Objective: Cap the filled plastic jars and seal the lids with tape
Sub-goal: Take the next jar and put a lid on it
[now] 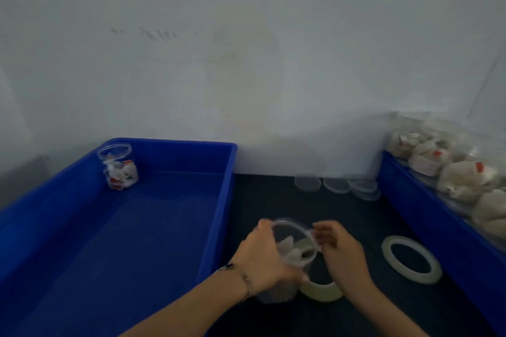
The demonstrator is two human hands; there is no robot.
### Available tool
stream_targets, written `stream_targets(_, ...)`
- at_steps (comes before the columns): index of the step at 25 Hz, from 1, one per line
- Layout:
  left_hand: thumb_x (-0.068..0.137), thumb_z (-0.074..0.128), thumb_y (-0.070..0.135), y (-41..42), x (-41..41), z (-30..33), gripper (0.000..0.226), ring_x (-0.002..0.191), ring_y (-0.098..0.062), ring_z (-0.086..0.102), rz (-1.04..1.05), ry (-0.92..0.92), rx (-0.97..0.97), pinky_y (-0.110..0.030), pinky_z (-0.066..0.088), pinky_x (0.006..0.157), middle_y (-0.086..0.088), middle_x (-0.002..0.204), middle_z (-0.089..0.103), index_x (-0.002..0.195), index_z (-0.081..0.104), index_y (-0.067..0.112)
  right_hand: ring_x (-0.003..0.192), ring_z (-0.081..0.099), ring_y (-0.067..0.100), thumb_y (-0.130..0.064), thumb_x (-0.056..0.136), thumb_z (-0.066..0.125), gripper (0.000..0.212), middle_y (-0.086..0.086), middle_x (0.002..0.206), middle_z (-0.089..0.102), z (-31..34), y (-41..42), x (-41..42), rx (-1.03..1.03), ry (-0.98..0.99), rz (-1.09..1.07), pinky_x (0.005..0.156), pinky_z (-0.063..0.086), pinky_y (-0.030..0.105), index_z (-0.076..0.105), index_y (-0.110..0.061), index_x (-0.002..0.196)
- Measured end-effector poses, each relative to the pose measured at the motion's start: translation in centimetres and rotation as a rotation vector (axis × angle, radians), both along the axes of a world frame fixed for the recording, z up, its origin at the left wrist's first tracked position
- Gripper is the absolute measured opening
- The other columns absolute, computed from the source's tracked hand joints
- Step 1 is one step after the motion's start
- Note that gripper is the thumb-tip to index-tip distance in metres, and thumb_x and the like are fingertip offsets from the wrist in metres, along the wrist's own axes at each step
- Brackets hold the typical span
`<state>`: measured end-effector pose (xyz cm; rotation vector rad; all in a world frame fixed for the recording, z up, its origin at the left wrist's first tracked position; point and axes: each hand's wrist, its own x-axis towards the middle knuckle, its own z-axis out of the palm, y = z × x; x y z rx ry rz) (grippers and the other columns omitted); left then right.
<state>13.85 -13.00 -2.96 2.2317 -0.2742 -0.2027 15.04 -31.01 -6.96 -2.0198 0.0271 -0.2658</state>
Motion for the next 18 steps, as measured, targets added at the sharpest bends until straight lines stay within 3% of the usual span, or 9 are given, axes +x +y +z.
stream_targets(2,0.038,0.082,0.062,0.1,0.1,-0.6,0.104,0.107,-0.003,0.048,-0.022,0.052,0.054,-0.02,0.048,0.087,0.017,0.118,0.042,0.124,0.032,0.029,0.096,0.061,0.008,0.001,0.09,0.05,0.032,-0.01,0.101,0.064,-0.9,-3.0,3.2,-0.18,-0.007,-0.053,0.069,0.043,0.01,0.057,-0.03,0.096)
stream_targets(4,0.035,0.08,0.066,0.3,0.2,-0.6,0.109,0.111,-0.002,0.045,-0.033,0.091,0.062,-0.017,0.044,0.087,0.019,0.12,0.038,0.126,0.031,0.032,0.107,0.057,0.016,-0.005,0.093,0.048,0.029,0.0,0.117,0.059,-1.1,-5.5,7.1,-0.379,0.016,-0.1,0.08,0.045,0.022,0.056,-0.019,0.116)
stream_targets(7,0.041,0.082,0.065,0.4,0.4,-0.3,0.091,0.105,0.003,0.047,-0.072,0.144,0.048,-0.01,0.042,0.082,0.023,0.118,0.041,0.114,0.032,0.043,0.125,0.045,0.025,-0.008,0.096,0.044,0.048,0.013,0.143,0.04,-1.9,-8.1,12.9,-0.652,0.166,-0.08,0.101,0.041,0.035,0.034,-0.006,0.142)
stream_targets(10,0.079,0.07,0.044,0.1,2.1,-0.5,0.053,0.09,0.012,0.045,-0.039,0.105,0.118,-0.002,0.034,0.075,0.014,0.125,0.048,0.12,0.039,0.037,0.146,0.009,0.026,-0.012,0.101,0.037,0.065,0.014,0.159,-0.002,-3.5,-9.4,16.9,-0.888,0.289,-0.028,0.118,0.017,0.036,-0.004,-0.004,0.15)
stream_targets(12,0.093,0.055,0.031,0.5,3.2,-0.8,0.034,0.091,0.011,0.045,0.015,0.045,0.068,0.002,0.034,0.076,0.009,0.129,0.049,0.125,0.042,0.029,0.147,0.0,0.026,-0.017,0.102,0.033,0.067,0.012,0.158,-0.013,-5.0,-9.9,18.8,-0.978,0.306,0.001,0.119,0.01,0.037,-0.014,-0.006,0.149)
stream_targets(14,0.097,0.049,0.024,1.0,4.0,-2.0,0.032,0.11,0.004,0.049,0.022,-0.037,0.034,-0.005,0.036,0.093,0.005,0.134,0.047,0.128,0.042,0.023,0.146,0.007,0.026,-0.021,0.103,0.03,0.063,0.012,0.159,-0.003,-5.7,-10.3,20.2,-0.945,0.304,-0.03,0.117,0.014,0.037,-0.009,-0.007,0.15)
stream_targets(15,0.098,0.047,0.021,0.9,4.2,-2.4,0.033,0.12,-0.003,0.047,0.022,-0.04,0.067,-0.014,0.035,0.102,0.003,0.137,0.045,0.13,0.039,0.021,0.143,0.019,0.027,-0.024,0.103,0.032,0.059,0.012,0.158,0.012,-5.7,-10.5,20.8,-0.935,0.262,-0.07,0.114,0.022,0.035,0.003,-0.007,0.151)
stream_targets(17,0.097,0.047,0.022,0.3,4.1,-2.0,0.04,0.126,-0.007,0.043,0.001,0.039,0.158,-0.02,0.033,0.105,0.003,0.14,0.04,0.135,0.033,0.024,0.12,0.045,0.02,-0.029,0.101,0.039,0.039,0.008,0.138,0.047,-5.2,-10.7,20.6,-1.01,0.147,-0.134,0.091,0.04,0.027,0.041,-0.01,0.135)
stream_targets(18,0.095,0.051,0.026,0.2,4.0,-1.7,0.044,0.125,-0.006,0.043,-0.013,0.072,0.188,-0.019,0.033,0.104,0.005,0.139,0.041,0.135,0.032,0.028,0.107,0.049,0.015,-0.029,0.1,0.042,0.027,0.003,0.125,0.056,-4.8,-10.4,19.9,-1.082,0.104,-0.131,0.078,0.039,0.023,0.052,-0.013,0.12)
